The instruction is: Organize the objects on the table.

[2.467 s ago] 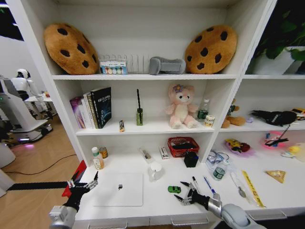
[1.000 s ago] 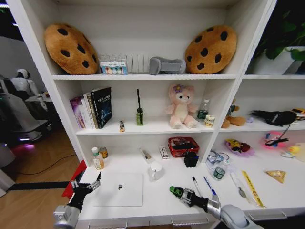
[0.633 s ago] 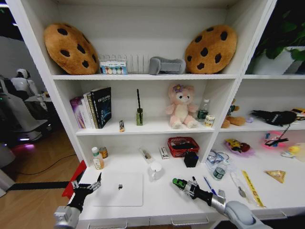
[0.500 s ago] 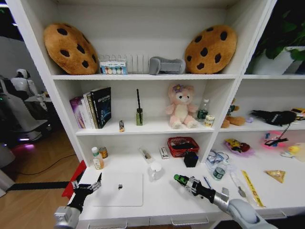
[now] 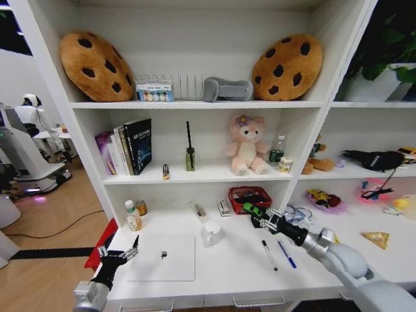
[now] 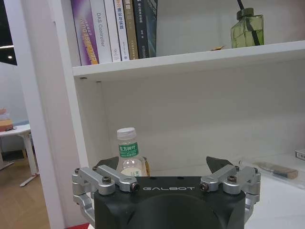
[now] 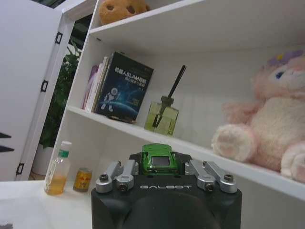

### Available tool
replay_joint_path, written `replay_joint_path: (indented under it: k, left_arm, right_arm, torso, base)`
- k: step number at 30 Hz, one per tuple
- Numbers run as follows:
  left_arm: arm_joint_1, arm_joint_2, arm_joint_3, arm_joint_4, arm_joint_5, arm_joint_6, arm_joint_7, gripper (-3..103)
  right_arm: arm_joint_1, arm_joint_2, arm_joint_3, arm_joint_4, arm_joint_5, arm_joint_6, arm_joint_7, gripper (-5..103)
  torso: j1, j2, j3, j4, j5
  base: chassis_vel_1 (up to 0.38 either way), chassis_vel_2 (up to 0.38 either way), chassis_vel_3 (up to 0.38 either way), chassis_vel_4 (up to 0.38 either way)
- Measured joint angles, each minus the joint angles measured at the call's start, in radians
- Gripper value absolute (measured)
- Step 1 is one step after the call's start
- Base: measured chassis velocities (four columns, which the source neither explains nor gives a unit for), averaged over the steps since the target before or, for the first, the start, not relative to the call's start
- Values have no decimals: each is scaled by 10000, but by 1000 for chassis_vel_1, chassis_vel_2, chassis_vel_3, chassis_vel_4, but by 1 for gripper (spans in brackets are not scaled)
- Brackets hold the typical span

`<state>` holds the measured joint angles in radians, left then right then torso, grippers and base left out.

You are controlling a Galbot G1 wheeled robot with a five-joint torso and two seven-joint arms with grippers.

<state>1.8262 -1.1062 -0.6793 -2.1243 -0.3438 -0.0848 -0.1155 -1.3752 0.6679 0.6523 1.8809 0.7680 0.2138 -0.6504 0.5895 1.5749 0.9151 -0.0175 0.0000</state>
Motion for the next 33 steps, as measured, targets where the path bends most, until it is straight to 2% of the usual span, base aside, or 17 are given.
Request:
replay_joint_path:
  k: [5,10,13,16,17,18,21,22,24,25,28,29,31,33]
  left_arm:
    - [-35,10,73,109,37,-30,27,100]
    - [-61,5,129,183,83,-70,44,100]
    - [-60,9,159,210,94,-73,59,100]
    - [-60,5,174,238,110,-74,73,100]
    - [-60,5,174,238,110,-74,73,100]
    - [-45,-10,175,244,123,-75,76,100]
    - [27,-46,172,285,173,-94,96,100]
    - [27,-46,172,285,173,-94,96,100]
    - [38,-63,164,336,193,-111,101,100]
    - [38,-63,164,336,193,-111,101,100]
    - [66,-97,160,388,199,-116,109,100]
    - [66,-97,160,388,199,-116,109,100]
    - [46,-117,160,474,203,-143,108,100]
    - [8,-148,159,527,207,-157,106,100]
  right_arm:
    - [1455,-650,-587,26,877,-456,395,37]
    - [2732,-983,-1195,-383,1136,-615,680,37]
    - [3538,-1153,-1764,-703,1393,-716,837,37]
    - [4630,-1255,-2818,-1210,1732,-817,941,37]
    - [4630,-1255,-2818,-1210,1732,-817,941,37]
    - [5111,-1250,-3364,-1424,1849,-852,956,37]
    - [6349,-1087,-4650,-1800,2184,-1031,969,37]
    - [6349,-1087,-4650,-1800,2184,-1031,969,37]
    - [7226,-825,-5567,-2098,2329,-1132,998,37]
    - [7226,-825,-5567,-2098,2329,-1132,998,37]
    - [8456,-214,-6921,-2778,2285,-1232,1060,37]
    - [8456,-214,-6921,-2778,2285,-1232,1060,37]
    - [9229,283,-7808,-3407,2227,-1286,1102,37]
    - [9514,513,-8111,-3650,2223,-1348,1164,37]
  torso:
    - [0,0,0,0,0]
    - [0,0,1,2,-2]
    - [0,0,0,-1,-1]
    - [0,-1,0,-1,-1]
    - [0,-1,0,-1,-1]
    - [0,-1,1,-2,-1]
    - [1,-1,1,-1,-2]
    - [1,-1,1,-1,-2]
    - [1,0,0,2,-2]
    - [1,0,0,2,-2]
    - [0,0,1,2,-2]
    - [0,0,1,2,-2]
    - [1,-1,1,0,-3]
    - [1,-1,1,-3,-1]
  base:
    - [0,0,0,0]
    - [0,0,0,0]
    - [0,0,0,0]
    - [0,0,0,0]
    - [0,0,0,0]
    - [0,0,0,0]
    - [0,0,0,0]
    - [0,0,0,0]
    - [0,0,0,0]
    - [0,0,0,0]
    - [0,0,0,0]
    - [0,0,0,0]
    - [0,0,0,0]
    - [0,0,0,0]
